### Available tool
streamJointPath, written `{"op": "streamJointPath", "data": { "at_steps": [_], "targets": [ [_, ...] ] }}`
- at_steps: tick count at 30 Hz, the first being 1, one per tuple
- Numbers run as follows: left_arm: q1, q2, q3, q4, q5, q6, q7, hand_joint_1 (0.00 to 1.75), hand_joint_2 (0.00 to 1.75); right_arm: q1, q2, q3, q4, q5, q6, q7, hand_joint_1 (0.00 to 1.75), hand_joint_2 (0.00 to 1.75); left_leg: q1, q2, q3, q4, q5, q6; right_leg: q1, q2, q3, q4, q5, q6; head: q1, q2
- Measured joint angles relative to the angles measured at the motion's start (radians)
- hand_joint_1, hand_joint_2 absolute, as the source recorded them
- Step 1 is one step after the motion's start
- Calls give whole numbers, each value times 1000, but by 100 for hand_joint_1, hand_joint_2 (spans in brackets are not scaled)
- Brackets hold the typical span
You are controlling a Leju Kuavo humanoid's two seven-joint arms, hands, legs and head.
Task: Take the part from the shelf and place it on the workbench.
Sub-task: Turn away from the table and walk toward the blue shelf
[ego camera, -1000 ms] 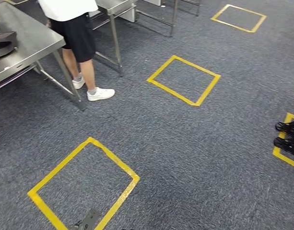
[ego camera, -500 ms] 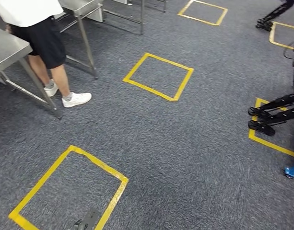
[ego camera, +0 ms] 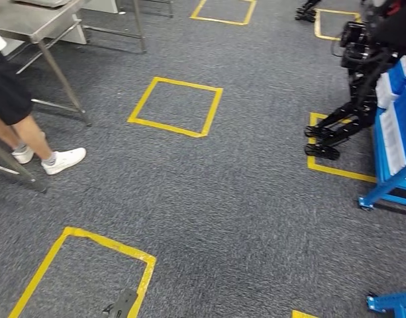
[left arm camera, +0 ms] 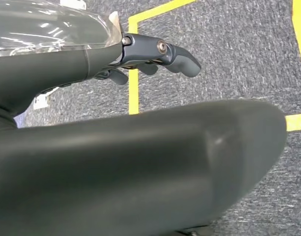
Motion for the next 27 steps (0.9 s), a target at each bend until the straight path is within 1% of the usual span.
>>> {"op": "streamJointPath", "data": {
  "at_steps": [1,2,3,4,5,6,7,8,9,10,11,12,13,14,15,16,17,18,19,20,21,22,23,24,25,26,27],
  "targets": [
    [1,0,2,0,0,0,0,0,0,1,0,0,0,0,0,0,0,0,0,-3,4,-30,34,2,0,17,5,0,-2,1,0,0],
    [1,1,3,0,0,0,1,0,0,1,0,-1,0,1,1,0,0,0,1,-13,22,-91,81,5,0,33,11,1,-6,3,0,0],
    [0,1,4,0,0,0,1,0,0,2,0,-1,1,2,1,0,0,0,3,-38,44,-155,122,8,0,47,15,3,-10,6,0,0],
    [-1,2,5,0,0,0,0,0,0,2,0,-1,1,3,2,0,0,0,6,-62,64,-214,147,10,0,60,17,6,-14,10,1,0],
    [-1,2,6,0,0,0,1,0,0,3,0,-1,1,5,2,0,0,0,7,-82,77,-250,158,11,-1,71,14,8,-15,15,1,0],
    [-1,2,7,0,0,0,1,0,0,4,0,-1,1,6,3,0,0,0,7,-94,82,-263,155,13,-4,82,10,10,-16,21,1,0],
    [-2,3,7,0,0,0,1,0,0,7,0,-1,0,7,3,0,0,0,6,-89,85,-272,153,16,-6,92,5,10,-15,28,1,0],
    [-4,3,8,0,0,1,1,0,0,10,0,-1,0,9,3,0,0,0,5,-80,87,-273,154,21,-9,94,3,10,-16,34,0,0],
    [-5,3,8,0,0,1,1,0,0,13,0,-1,-1,11,2,0,0,0,5,-69,90,-277,154,26,-9,78,-1,19,-23,39,1,0],
    [-6,3,8,0,0,1,0,0,0,13,0,-1,-1,12,2,0,0,0,7,-57,94,-281,155,31,-8,52,-12,45,-39,45,2,0],
    [-6,2,8,0,0,1,0,0,0,13,0,-1,-2,14,2,0,0,0,7,-43,99,-284,154,35,-8,20,-34,91,-63,50,4,0],
    [-4,2,8,0,0,1,-1,0,0,12,0,-1,-2,15,2,0,0,0,6,-30,102,-284,151,37,-9,-7,-66,153,-91,55,5,0],
    [-3,3,9,0,0,1,-1,0,0,13,0,-1,-1,16,3,1,0,0,6,-15,104,-284,147,39,-12,-21,-103,219,-116,60,5,0],
    [-1,3,9,0,0,1,-1,0,0,14,0,-1,0,18,4,3,0,0,5,0,107,-284,144,39,-15,-27,-132,269,-128,64,5,0],
    [-1,4,9,0,0,1,-1,0,0,15,0,-1,2,22,7,6,0,0,5,13,110,-284,140,38,-17,-31,-145,286,-122,66,5,0],
    [-1,4,9,0,0,1,-1,0,0,16,0,-3,4,27,11,12,0,0,5,25,115,-284,136,36,-19,-34,-138,263,-98,67,5,0],
    [-2,4,9,0,0,1,-1,0,0,16,-1,-5,6,31,17,20,0,0,5,36,121,-284,130,33,-19,-44,-110,203,-60,66,5,0],
    [-2,4,9,0,0,1,-1,0,0,15,-1,-8,11,34,24,30,0,0,5,46,129,-285,125,29,-16,-64,-75,133,-29,64,5,0],
    [-2,4,9,0,0,1,-1,0,0,13,-1,-13,17,36,32,37,0,0,3,54,135,-285,120,25,-10,-84,-45,73,-6,58,5,0],
    [-3,4,10,0,0,2,0,0,0,12,-1,-20,24,36,38,42,0,0,2,62,139,-285,115,20,-5,-99,-27,35,4,52,4,0],
    [-3,4,10,0,0,2,1,0,0,11,-1,-27,32,35,44,45,0,0,1,70,142,-287,112,15,1,-106,-22,21,1,46,4,0],
    [-3,3,10,0,0,2,1,0,0,11,-1,-36,40,34,48,45,0,0,1,78,145,-289,109,10,6,-99,-24,19,0,39,4,0],
    [-4,3,10,0,0,2,2,0,0,11,0,-45,47,33,52,45,0,0,2,84,150,-291,106,4,5,-88,-22,16,0,32,3,0],
    [-5,2,10,0,0,2,3,0,0,11,1,-54,54,33,56,44,0,0,5,77,152,-288,99,1,4,-77,-19,11,1,25,3,0],
    [-6,2,10,0,0,2,3,0,0,10,3,-65,60,33,60,43,0,0,6,61,147,-269,85,-2,1,-67,-14,5,2,17,2,0],
    [-6,2,10,0,0,3,4,0,0,7,6,-74,68,33,66,43,0,0,7,40,129,-229,62,-3,-1,-57,-9,0,3,10,1,0],
    [-5,2,11,0,0,3,5,0,0,3,11,-86,78,34,75,42,0,0,6,19,100,-170,35,-2,-1,-46,-7,-1,2,6,0,0]
  ]
}}
